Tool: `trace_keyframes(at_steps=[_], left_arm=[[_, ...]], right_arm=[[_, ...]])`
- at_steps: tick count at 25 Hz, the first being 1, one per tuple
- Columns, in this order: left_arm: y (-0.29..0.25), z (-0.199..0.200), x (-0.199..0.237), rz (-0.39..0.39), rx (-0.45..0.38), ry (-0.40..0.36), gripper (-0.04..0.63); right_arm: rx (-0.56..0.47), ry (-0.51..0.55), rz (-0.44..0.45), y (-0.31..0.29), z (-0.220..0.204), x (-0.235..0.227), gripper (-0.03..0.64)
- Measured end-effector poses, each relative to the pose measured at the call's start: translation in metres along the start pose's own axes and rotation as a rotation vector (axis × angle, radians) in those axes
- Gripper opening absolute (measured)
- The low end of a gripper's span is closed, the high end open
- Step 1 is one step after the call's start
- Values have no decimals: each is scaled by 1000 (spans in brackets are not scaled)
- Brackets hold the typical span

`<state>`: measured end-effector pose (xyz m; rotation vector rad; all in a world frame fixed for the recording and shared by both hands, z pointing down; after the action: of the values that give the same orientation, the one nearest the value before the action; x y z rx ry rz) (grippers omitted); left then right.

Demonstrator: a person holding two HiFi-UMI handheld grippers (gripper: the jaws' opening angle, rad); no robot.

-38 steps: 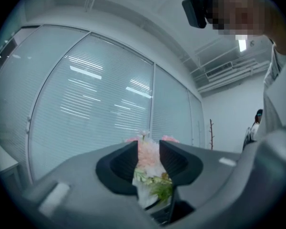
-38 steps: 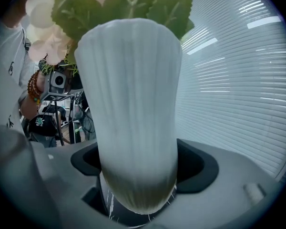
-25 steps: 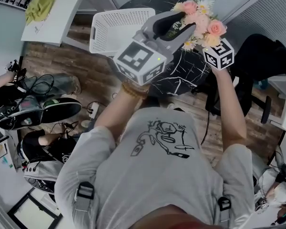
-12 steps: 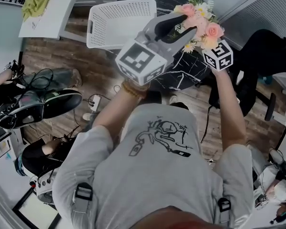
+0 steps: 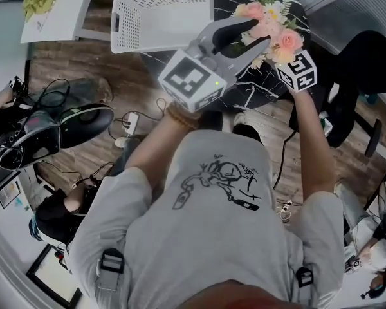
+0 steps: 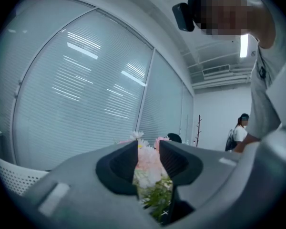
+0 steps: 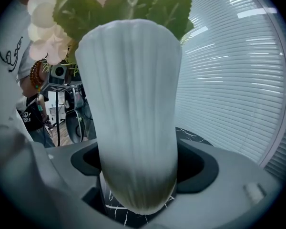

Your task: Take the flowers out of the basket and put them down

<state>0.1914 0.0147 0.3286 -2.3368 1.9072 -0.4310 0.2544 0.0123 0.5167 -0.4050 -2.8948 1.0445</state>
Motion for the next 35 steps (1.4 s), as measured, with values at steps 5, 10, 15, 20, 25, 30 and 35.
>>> trace_keyframes(at_steps=[5,10,15,20,25,30,35], left_arm=[[-9,-19,3,-5,32,14,143],[-16,-40,6,-13,46,37,143],[-26,-63,4,-22,65,54,143],[-30,-79,8,-24,84,82,143],[-35,-90,11,-31,95,93,139],[-38,-97,14,-33,100,106,138],[-41,-103,16,-37,110,98,138]], right_arm=[[4,-5,4,-13,-18,1,437],[10,-18,4,-24,-36,-2,437],[14,-24,8,-31,-57,-4,437],[13,-32,15,-43,-71,-3,437],[23,-35,4,-50,-82,-6,437],[27,-35,3,-54,-88,-8,437],[20,-39,1,-59,-91,-9,437]])
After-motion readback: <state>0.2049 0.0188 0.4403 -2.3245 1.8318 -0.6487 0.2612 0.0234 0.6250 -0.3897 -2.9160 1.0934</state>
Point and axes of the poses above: the fingertips, and each gripper's own axes: y backward along the fingers, x to its left, z out of its top, the point moved 2 cm from there along y, backward along the fingers, and after that the axes turned 14 degrees about x, right-handed, at the moved point
